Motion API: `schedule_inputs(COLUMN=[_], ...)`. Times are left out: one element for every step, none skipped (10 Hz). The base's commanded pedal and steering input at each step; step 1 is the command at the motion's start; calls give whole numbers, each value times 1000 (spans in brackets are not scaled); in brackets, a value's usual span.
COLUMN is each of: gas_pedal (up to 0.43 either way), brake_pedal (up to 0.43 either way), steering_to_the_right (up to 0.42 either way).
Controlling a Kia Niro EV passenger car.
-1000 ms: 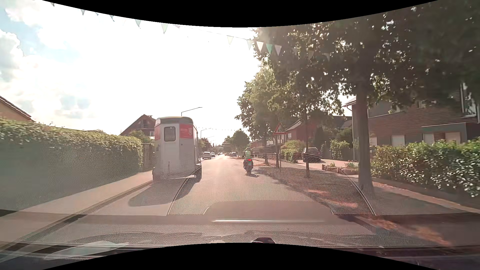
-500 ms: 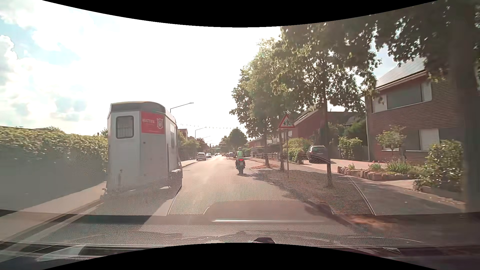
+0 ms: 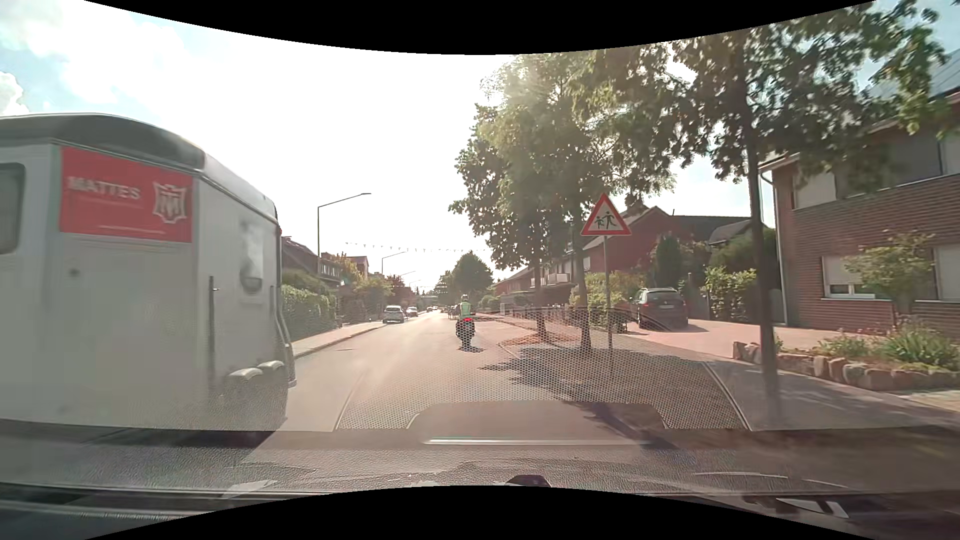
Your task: Follow the waypoints while adhering to traffic rules and regulations
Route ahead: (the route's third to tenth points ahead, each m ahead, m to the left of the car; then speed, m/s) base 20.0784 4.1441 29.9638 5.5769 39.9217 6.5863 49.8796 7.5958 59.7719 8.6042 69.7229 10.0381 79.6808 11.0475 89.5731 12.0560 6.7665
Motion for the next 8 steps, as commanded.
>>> schedule_inputs(gas_pedal=[118, 118, 118, 130, 130, 130, 130, 138], brake_pedal=[0, 0, 0, 0, 0, 0, 0, 0], steering_to_the_right=[-7, -8, -12, -21, -23, -23, -24, -33])
